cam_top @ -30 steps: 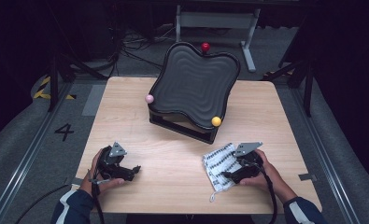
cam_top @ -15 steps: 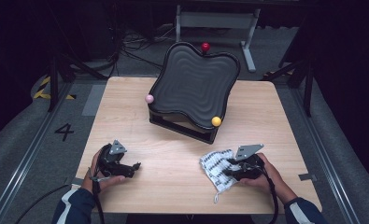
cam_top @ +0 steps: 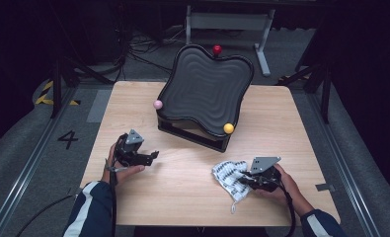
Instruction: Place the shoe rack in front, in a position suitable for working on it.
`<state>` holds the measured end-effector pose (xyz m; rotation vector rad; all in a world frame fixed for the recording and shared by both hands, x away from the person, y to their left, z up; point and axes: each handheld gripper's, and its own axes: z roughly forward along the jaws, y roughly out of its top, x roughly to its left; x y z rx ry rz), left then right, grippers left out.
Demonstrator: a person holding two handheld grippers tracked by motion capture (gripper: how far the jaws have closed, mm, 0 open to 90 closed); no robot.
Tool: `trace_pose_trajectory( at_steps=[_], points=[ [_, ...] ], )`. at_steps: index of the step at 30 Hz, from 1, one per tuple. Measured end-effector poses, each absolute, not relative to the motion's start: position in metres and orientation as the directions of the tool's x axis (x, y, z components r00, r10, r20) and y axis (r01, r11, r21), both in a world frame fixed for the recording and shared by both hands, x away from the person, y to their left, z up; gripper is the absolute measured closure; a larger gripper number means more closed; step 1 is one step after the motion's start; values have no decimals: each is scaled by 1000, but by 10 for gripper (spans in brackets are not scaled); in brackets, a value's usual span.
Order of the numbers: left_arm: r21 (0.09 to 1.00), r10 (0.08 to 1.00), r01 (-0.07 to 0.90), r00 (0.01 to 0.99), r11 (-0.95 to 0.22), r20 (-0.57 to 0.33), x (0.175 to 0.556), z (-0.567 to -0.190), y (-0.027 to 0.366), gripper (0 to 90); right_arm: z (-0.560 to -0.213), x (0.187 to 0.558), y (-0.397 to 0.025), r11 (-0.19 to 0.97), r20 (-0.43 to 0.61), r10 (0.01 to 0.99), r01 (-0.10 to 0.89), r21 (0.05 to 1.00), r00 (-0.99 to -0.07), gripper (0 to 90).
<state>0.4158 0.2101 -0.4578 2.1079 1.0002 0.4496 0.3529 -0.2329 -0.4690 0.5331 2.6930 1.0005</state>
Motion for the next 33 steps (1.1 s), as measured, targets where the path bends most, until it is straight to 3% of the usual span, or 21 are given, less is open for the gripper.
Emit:
trace_pose_trajectory(
  at_steps=[12,19,20,26,27,33],
  points=[
    [745,823,517,564,-421,73,473,-461,188,214,-469,353,-236,695,-61,409,267,668,-910,787],
    [777,838,491,538,-394,85,487,-458,177,293,-470,352,-237,691,-66,411,264,673,-909,784],
    [782,840,487,537,-388,83,488,-456,177,348,-470,352,-237,691,-67,412,263,673,-909,784],
    [813,850,469,524,-345,59,493,-449,174,412,-470,352,-237,694,-68,407,260,672,-911,783],
    [817,842,459,536,-349,59,494,-448,175,484,-470,352,-237,691,-62,409,265,673,-910,783],
    [823,827,454,562,-341,32,492,-449,177,630,-470,353,-238,686,-53,406,266,677,-912,780]
  ],
)
